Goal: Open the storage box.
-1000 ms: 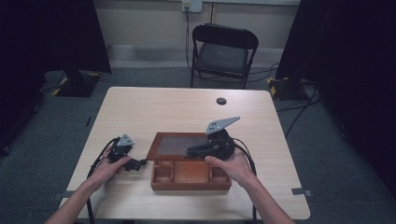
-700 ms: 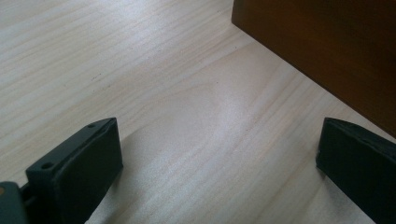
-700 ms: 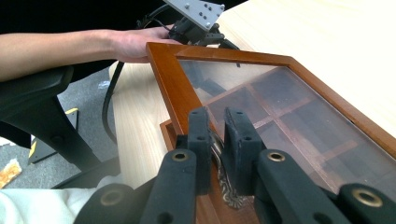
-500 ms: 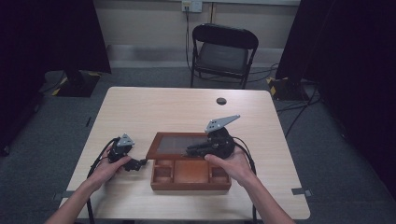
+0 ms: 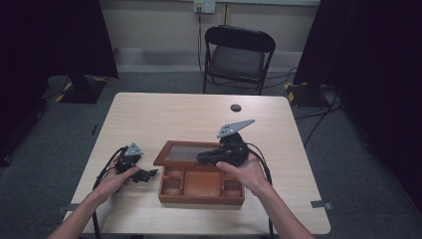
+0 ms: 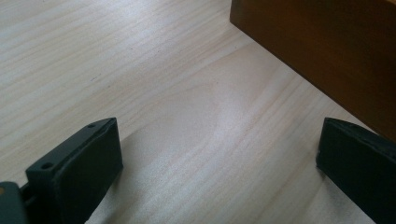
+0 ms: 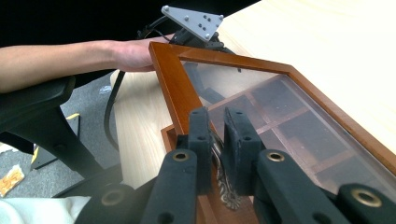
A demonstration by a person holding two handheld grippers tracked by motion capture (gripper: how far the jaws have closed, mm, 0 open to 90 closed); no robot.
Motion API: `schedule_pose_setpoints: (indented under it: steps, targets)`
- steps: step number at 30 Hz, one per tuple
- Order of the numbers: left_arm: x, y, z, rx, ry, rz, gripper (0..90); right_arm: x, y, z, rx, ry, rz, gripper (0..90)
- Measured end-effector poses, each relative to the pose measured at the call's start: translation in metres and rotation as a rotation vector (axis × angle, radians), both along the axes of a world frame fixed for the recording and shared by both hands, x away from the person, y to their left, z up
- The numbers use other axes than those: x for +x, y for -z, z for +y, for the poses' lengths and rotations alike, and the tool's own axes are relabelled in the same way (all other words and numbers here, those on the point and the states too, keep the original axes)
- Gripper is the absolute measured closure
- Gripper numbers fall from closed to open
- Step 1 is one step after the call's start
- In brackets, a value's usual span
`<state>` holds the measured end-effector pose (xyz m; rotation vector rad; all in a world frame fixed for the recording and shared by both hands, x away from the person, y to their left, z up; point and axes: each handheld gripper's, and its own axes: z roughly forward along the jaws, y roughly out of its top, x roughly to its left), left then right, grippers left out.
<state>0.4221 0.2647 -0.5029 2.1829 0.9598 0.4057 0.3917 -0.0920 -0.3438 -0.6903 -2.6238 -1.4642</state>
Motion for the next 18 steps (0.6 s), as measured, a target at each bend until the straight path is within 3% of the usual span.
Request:
schedule_pose_setpoints:
  steps: [18]
  targets:
    - [0.0003,-0.0001,0.0003,0.005,0.003,-0.004,0.0,0.0064,-0.0086,0.0014,-0.011,0.009,0.008,81.9]
